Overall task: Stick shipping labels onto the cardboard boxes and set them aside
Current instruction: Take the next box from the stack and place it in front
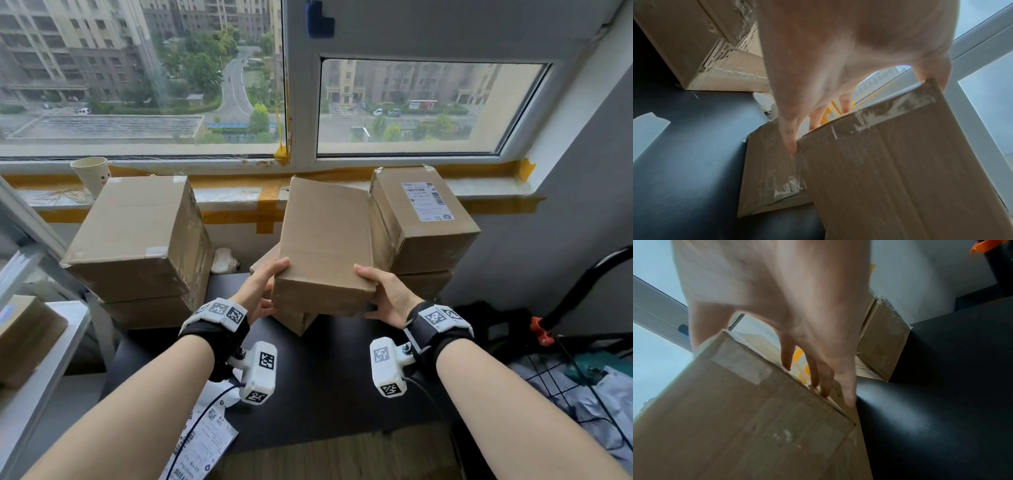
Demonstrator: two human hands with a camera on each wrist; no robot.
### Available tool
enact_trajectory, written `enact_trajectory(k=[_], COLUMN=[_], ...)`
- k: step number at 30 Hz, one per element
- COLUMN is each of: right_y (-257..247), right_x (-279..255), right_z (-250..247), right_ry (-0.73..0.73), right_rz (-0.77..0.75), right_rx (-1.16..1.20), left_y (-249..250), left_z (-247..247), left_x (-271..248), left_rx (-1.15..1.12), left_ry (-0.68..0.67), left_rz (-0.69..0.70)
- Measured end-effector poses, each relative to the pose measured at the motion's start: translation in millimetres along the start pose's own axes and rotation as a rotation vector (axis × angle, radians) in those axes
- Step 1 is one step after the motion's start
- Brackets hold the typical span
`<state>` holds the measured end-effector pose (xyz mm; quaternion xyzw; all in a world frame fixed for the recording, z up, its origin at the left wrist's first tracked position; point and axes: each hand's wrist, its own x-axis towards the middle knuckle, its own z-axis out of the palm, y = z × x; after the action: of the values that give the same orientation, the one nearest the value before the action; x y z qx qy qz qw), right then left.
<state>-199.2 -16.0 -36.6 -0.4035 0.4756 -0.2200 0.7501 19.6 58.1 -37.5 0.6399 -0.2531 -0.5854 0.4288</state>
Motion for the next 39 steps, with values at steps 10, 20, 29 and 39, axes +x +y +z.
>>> enact_trajectory(k=[10,20,29,39], right_y=[0.0,7.5,34.6,79.9], right_x=[5.3,-15.9,-70.2,-135.3], right_z=[-4.2,-15.1,-22.3,-46.7], right_ry=[-0.023,-0.004,0.100,0.196], right_rz=[-0.062,-0.160,-0.217,-0.185], right_rx=[0.059,0.093,0.097,0.028], left_y=[-9.5,-12.9,-33.3,-74.5], left_z=[-1.1,7.7,14.7,29.6], left_x=[6.5,0.5,-35.3,-78.0], left_rx=[-0.027,-0.055,-0.097,0.081], left_ry=[-0.082,-0.079,-0.139,-0.312], left_rz=[-0.058,0.069,0.172,0.095])
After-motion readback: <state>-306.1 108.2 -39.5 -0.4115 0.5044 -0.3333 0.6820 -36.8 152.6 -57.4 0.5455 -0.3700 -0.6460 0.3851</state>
